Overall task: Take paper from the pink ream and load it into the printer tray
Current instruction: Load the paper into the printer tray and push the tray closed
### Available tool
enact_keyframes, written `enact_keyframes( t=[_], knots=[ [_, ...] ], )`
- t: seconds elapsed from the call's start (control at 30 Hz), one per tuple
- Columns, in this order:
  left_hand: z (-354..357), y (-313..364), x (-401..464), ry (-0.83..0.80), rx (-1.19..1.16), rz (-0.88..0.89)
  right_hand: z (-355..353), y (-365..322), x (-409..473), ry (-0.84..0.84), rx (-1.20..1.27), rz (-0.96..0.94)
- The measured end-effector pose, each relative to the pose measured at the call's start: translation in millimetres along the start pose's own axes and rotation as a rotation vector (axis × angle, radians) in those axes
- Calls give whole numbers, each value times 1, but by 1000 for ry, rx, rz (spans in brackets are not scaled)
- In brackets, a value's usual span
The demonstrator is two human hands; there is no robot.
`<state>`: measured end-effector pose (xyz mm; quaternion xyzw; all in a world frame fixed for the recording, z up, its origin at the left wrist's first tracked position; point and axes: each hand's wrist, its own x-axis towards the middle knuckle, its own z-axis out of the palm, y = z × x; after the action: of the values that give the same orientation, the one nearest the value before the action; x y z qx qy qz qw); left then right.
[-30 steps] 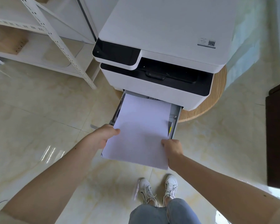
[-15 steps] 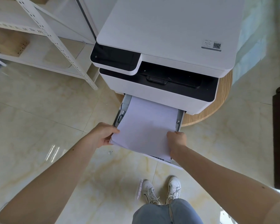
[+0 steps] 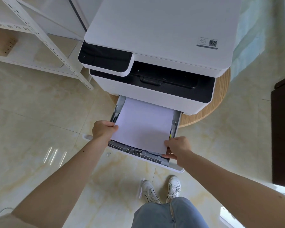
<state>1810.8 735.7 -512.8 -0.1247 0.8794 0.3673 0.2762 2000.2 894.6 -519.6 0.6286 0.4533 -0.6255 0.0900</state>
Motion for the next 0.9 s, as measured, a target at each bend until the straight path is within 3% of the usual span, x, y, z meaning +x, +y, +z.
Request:
enact_keyframes(
  t=[0.23,0.6,0.9],
  knots=[
    [-7,-8,-6,-1,8,70,10,2,-2,55,-58,-68],
    [3,-27,-4,85,180,312,13,3,10,83,-688,-437],
    [6,-42,0,156,334,566,20,9,12,162,-773,-496]
  ],
)
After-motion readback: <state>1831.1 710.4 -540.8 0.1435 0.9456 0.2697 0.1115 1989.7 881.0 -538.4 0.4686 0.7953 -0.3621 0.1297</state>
